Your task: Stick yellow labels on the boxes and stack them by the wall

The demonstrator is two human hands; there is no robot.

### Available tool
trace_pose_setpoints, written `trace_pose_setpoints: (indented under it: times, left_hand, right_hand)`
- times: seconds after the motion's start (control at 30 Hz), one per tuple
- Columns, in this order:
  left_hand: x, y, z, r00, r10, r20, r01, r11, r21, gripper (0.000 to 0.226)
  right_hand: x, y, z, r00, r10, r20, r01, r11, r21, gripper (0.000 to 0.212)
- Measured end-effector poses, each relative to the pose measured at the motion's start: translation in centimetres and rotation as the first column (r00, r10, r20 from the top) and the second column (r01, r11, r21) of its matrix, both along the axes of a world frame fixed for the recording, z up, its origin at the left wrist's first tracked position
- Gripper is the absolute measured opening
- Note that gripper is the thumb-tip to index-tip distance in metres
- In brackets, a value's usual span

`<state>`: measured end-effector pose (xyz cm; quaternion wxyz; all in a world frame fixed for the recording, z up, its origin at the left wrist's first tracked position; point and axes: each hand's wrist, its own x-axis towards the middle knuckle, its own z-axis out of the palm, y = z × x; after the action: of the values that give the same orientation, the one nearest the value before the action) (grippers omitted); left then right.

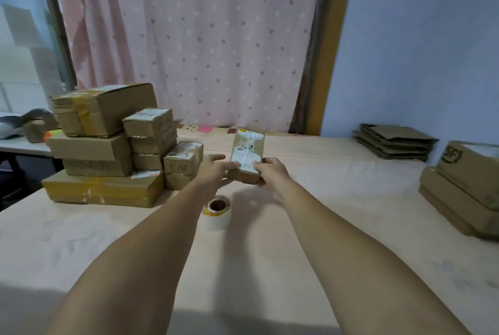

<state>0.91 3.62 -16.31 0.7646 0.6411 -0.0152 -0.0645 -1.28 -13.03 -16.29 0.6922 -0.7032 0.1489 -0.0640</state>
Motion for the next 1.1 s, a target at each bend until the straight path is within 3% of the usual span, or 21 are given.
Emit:
trace_pose_setpoints:
  times: [0.17, 0.4, 0.53, 0.67, 0.77, 0.93, 1.1]
  left_hand:
    - [-1.8, -3.5, -2.0, 0.992, -0.128, 0.0, 0.127, 0.983, 0.132, 0.051]
    - [-3.7, -6.4, -2.8, 0.976, -0.217, -0.004, 0.202, 0.902, 0.381, 0.027]
    - [-4.5, -7.4, -2.8, 0.968, -0.249, -0.033, 0.222, 0.786, 0.577, 0.024]
    - [-5.7, -8.2, -3.3, 0.966, -0.258, -0.031, 0.195, 0.64, 0.743, 0.031]
    - [-6.8, -8.6, -4.2, 0.967, -0.256, -0.003, 0.149, 0.557, 0.817, 0.03]
    - [-7.5, -8.3, -4.3, 0.971, -0.238, 0.028, 0.111, 0.549, 0.829, 0.031]
    - [-6.7, -5.9, -2.4, 0.98, -0.149, 0.13, -0.006, 0.636, 0.772, 0.022]
  right_hand:
    - [-3.8, -4.9, -1.2, 0.999, 0.024, -0.038, -0.024, 1.0, -0.007, 0.038]
    - [-7.0, -8.0, -2.3, 0.996, -0.05, -0.08, 0.04, 0.992, -0.12, 0.034]
    - [-8.1, -8.9, -3.6, 0.984, -0.066, -0.165, 0.021, 0.965, -0.261, 0.021]
    - [-9.3, -8.5, -4.2, 0.969, -0.116, -0.219, 0.056, 0.963, -0.262, 0.025]
    - [-10.5, -7.6, -4.1, 0.954, -0.116, -0.277, 0.013, 0.937, -0.348, 0.034]
    - [-10.8, -7.1, -3.7, 0.944, -0.119, -0.306, -0.033, 0.894, -0.447, 0.029]
    - [-10.1, -7.3, -3.4, 0.942, -0.164, -0.294, -0.058, 0.781, -0.622, 0.025]
